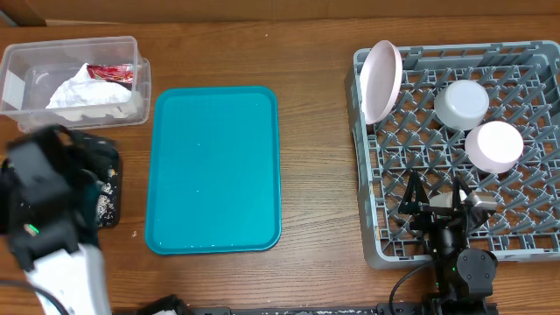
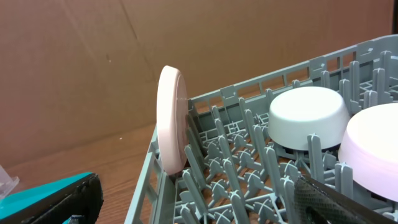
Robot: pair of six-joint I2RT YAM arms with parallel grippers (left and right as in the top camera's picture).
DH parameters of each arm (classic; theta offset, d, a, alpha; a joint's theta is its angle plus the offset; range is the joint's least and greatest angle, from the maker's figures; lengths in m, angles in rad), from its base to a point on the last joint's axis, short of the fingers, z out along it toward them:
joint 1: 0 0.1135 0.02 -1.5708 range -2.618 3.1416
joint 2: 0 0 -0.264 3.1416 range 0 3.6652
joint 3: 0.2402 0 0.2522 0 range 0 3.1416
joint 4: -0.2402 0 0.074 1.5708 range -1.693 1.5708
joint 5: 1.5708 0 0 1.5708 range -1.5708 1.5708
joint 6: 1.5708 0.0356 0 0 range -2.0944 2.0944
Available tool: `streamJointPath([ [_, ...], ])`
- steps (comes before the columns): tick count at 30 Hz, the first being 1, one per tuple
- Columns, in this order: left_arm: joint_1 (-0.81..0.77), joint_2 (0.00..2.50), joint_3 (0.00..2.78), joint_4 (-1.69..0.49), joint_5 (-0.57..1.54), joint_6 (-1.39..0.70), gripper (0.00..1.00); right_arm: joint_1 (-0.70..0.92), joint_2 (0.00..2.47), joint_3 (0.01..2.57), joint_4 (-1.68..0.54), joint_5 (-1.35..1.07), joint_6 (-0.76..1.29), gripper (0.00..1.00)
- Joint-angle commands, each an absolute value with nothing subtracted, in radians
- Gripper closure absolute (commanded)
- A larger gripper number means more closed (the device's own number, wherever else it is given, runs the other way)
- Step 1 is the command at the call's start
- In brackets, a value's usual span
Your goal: Sort waste into correct bins and load items into the dishwasher
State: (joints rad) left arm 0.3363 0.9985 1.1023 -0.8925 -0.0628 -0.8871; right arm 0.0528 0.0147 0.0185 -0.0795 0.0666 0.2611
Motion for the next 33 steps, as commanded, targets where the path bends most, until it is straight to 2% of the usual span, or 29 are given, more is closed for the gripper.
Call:
streamJointPath([
  [1, 0.242, 0.852, 0.947, -0.807, -0.063, -0.852, 0.0, 0.05, 0.003, 0.008, -0.076, 0.065, 0.258, 0.0],
  [9, 0.224, 0.605, 0.696, -0.732, -0.051, -0.852, 0.0, 0.05, 0.003, 0.008, -0.076, 0.065, 0.258, 0.0],
  [19, 0.22, 0.588, 0.675, -0.985, 0.002, -0.852, 0.0, 0.05, 0.003, 0.008, -0.076, 0.065, 0.258, 0.0],
  [22, 0.219, 0.546, 0.674, -0.998, -0.014, -0.851, 0.0, 0.05, 0.003, 0.008, -0.076, 0.065, 0.258, 0.0],
  [26, 0.193, 0.486, 0.674, -0.949, 0.003, -0.659, 0.0, 0.05, 0.003, 0.008, -0.076, 0.065, 0.258, 0.0],
  [27, 0.173, 0.458, 0.672, -0.916, 0.025, -0.556, 0.0, 0.05, 0.003, 0.008, -0.076, 0.065, 0.258, 0.0],
  [33, 0.114, 0.363, 0.62, -0.796, 0.087, -0.402, 0.0, 0.05, 0.003, 0.008, -0.076, 0.065, 0.258, 0.0],
])
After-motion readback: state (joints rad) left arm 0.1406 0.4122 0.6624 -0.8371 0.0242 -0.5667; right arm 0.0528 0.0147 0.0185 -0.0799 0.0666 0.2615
